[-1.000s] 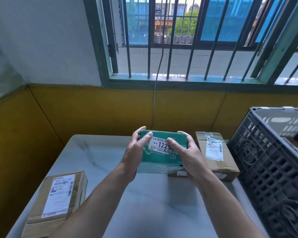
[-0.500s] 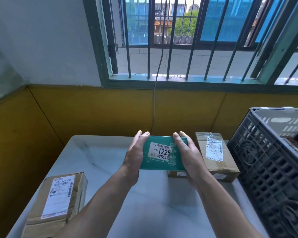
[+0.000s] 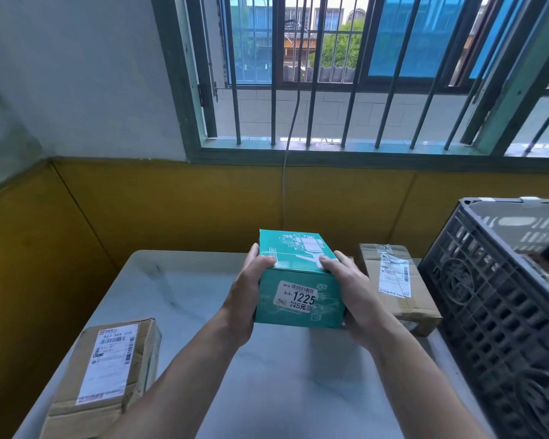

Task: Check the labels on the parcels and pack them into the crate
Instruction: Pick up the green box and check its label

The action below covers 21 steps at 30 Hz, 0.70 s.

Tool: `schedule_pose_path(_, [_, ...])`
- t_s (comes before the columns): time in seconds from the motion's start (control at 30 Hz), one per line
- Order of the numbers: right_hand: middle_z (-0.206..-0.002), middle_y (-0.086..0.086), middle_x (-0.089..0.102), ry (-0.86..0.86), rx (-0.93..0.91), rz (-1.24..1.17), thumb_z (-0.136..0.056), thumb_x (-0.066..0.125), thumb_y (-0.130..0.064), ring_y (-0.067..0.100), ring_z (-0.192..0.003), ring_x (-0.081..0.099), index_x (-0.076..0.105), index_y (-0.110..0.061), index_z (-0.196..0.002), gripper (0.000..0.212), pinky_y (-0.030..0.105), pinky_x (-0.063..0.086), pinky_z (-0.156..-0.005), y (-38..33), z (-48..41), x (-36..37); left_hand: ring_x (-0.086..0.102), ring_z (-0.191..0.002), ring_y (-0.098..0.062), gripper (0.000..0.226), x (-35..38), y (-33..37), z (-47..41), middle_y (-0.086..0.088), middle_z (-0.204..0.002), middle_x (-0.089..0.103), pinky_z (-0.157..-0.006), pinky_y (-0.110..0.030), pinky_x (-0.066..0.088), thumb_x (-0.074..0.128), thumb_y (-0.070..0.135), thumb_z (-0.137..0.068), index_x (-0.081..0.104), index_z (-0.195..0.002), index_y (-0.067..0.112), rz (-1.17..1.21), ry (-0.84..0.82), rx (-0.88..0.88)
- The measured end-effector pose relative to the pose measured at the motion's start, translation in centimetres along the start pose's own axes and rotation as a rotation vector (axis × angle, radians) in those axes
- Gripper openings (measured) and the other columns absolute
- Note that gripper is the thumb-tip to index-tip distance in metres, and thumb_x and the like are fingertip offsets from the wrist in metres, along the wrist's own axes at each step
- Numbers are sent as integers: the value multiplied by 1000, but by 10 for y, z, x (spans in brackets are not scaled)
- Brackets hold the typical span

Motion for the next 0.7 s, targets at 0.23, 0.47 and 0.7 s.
schedule_pose_path(0.23, [-88,-5,78,-52,-13,-41,-97,59,-25,14,-68,73,53,-48,-117,32,28,54,-48,7,2,-3,72,-105,-35,62,-3,0,-2,-13,-126,72,-85,-49,59,59,55,-84,50,-139,27,115,-39,-101])
schedule_pose_path(0.47, [-149,6,54,-84,57,-108,-95,60,-45,31,-135,53,32,-25,-155,69,42,48,-83,0,0,-13,74,-93,-32,55,-7,-3,0,-14,-120,73,-67,-39,62,64,27,-79,53,-132,25,174,-51,-56])
schedule_pose_path(0.7, [-103,7,78,-134,51,-59,-93,66,-23,24,-77,75,60,-24,-124,32,39,60,-62,-6,-1,-14,63,-125,-42,55,-1,-4,1,-15,-140,64,-105,-65,47,58,45,-96,49,-146,25,202,-46,-76])
Point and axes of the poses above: each hand's wrist, its own z-axis away from the middle knuckle, its own x-axis out of the palm, y = z × x, the point moved 5 cm from there along -z, towards the middle knuckle
